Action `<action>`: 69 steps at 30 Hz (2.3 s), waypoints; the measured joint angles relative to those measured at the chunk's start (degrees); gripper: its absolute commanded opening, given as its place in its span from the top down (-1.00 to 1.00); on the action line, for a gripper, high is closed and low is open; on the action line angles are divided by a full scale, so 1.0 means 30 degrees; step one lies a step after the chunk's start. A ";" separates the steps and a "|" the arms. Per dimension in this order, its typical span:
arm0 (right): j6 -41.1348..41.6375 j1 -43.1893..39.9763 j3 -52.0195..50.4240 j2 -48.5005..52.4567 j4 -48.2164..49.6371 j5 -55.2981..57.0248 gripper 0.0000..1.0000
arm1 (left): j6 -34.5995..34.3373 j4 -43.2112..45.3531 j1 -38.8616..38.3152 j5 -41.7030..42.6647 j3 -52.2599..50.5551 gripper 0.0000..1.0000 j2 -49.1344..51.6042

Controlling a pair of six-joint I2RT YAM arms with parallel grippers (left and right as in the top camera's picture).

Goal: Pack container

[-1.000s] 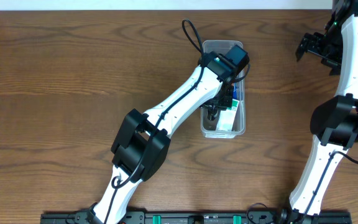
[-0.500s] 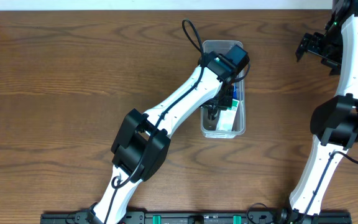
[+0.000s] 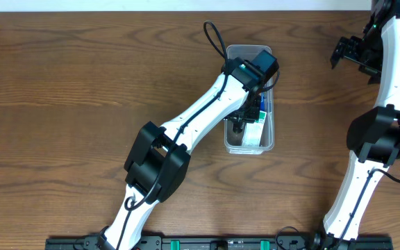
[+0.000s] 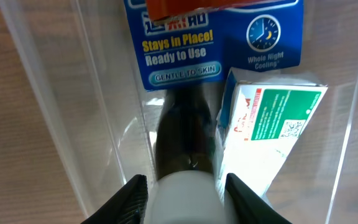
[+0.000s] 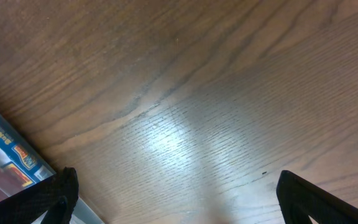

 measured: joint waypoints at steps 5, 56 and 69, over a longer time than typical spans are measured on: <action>0.0000 0.0000 0.0000 0.0000 0.0000 0.0000 -0.98 | 0.0007 0.0029 0.0000 0.0000 0.0000 0.18 0.0000; 0.0000 0.0000 0.0000 0.0000 0.0000 0.0000 -0.99 | 0.1931 -0.6761 0.0007 -0.0933 -0.4867 -0.96 -2.2214; 0.0000 0.0000 0.0000 0.0000 0.0000 0.0000 -0.98 | 0.1938 -0.8939 0.0007 -0.0940 -0.5945 -0.96 -2.3205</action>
